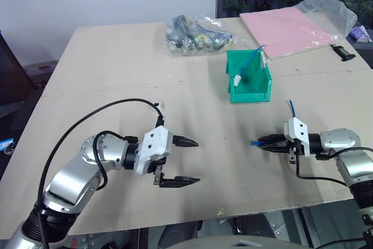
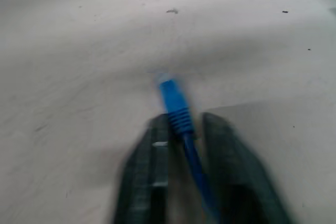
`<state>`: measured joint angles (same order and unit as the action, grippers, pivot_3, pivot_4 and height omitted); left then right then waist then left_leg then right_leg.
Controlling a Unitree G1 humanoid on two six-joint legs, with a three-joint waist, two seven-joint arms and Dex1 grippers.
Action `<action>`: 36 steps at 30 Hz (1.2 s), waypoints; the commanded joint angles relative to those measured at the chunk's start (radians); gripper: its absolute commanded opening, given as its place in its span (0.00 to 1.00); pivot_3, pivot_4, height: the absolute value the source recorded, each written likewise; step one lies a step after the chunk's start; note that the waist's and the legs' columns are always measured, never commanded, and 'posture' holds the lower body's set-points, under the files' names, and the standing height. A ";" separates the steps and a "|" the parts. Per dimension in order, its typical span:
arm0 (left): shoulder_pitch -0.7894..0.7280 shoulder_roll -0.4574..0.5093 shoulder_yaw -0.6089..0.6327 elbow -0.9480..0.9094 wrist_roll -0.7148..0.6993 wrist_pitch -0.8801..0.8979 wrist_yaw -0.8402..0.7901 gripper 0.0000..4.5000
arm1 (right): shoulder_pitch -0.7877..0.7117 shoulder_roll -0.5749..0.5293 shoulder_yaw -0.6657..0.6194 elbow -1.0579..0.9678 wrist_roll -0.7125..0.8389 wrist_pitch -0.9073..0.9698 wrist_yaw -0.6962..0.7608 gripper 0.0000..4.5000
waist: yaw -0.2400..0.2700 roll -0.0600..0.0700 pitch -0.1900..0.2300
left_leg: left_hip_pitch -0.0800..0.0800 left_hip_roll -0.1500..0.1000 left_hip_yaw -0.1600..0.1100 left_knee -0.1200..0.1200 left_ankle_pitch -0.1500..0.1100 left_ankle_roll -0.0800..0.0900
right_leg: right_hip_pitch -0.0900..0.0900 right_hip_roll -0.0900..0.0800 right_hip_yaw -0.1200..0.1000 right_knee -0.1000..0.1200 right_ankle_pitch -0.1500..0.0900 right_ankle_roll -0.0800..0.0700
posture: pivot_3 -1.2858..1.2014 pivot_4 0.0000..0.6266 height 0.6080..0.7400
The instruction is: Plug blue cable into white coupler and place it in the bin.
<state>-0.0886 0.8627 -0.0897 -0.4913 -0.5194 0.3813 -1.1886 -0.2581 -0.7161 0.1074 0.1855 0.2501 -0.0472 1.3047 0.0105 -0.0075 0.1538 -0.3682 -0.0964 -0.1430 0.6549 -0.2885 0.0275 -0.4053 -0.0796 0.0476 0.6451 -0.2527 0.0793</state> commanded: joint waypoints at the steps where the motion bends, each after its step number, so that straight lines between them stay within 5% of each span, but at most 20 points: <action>1: -0.005 -0.001 0.003 0.004 0.012 -0.025 -0.011 1.00 | -0.013 -0.008 0.014 0.000 -0.013 -0.009 0.021 0.01 | 0.000 0.000 0.000 | 0.000 0.000 0.000 0.000 0.000 0.000 | 0.000 0.000 0.000 0.000 0.000 0.000 | 0.52 0.24 1.00; 13: -0.125 -0.068 -0.042 0.135 0.075 -0.052 -0.006 1.00 | -0.334 0.194 0.161 0.201 -0.130 0.002 -0.011 0.01 | -0.025 0.000 0.000 | 0.000 0.000 0.000 0.000 0.002 -0.004 | -0.002 0.001 0.000 0.003 0.001 -0.002 | 0.52 0.24 1.00; 16: -0.171 -0.098 -0.074 0.188 0.106 -0.065 -0.006 1.00 | -0.380 0.220 0.179 0.262 -0.153 -0.020 0.001 0.22 | -0.022 0.000 0.000 | -0.002 0.000 -0.002 0.000 0.003 -0.004 | -0.003 0.002 -0.001 0.004 0.001 -0.002 | 0.52 0.24 1.00; 23: -0.271 -0.211 -0.159 0.340 0.174 -0.100 -0.013 1.00 | -0.269 0.173 0.042 0.068 -0.018 0.102 -0.047 0.97 | -0.024 0.000 0.000 | -0.016 0.000 -0.005 0.009 0.003 -0.005 | -0.012 0.001 -0.008 0.003 0.001 -0.002 | 0.52 0.24 1.00; 28: -0.427 -0.304 -0.229 0.571 0.264 -0.183 -0.050 1.00 | 0.005 0.129 -0.141 -0.249 0.146 0.264 -0.170 0.99 | -0.007 0.000 0.000 | -0.017 -0.003 -0.010 0.013 0.003 -0.005 | -0.012 0.000 -0.012 0.009 0.001 -0.002 | 0.52 0.24 1.00; 36: -0.638 -0.406 -0.301 0.949 0.384 -0.375 -0.163 1.00 | 0.272 0.138 -0.231 -0.529 0.239 0.341 -0.313 0.99 | -0.017 -0.001 0.000 | -0.011 -0.003 -0.005 0.015 0.003 -0.005 | -0.011 0.001 -0.006 0.017 0.002 -0.001 | 0.52 0.24 1.00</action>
<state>-0.7045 0.4630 -0.3871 0.4179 -0.1549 0.0516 -1.3294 0.0019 -0.5809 -0.0979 -0.2897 0.4696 0.2915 1.0151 -0.0068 -0.0083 0.1537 -0.3799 -0.0999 -0.1478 0.6699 -0.2854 0.0230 -0.4164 -0.0775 0.0411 0.6619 -0.2508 0.0785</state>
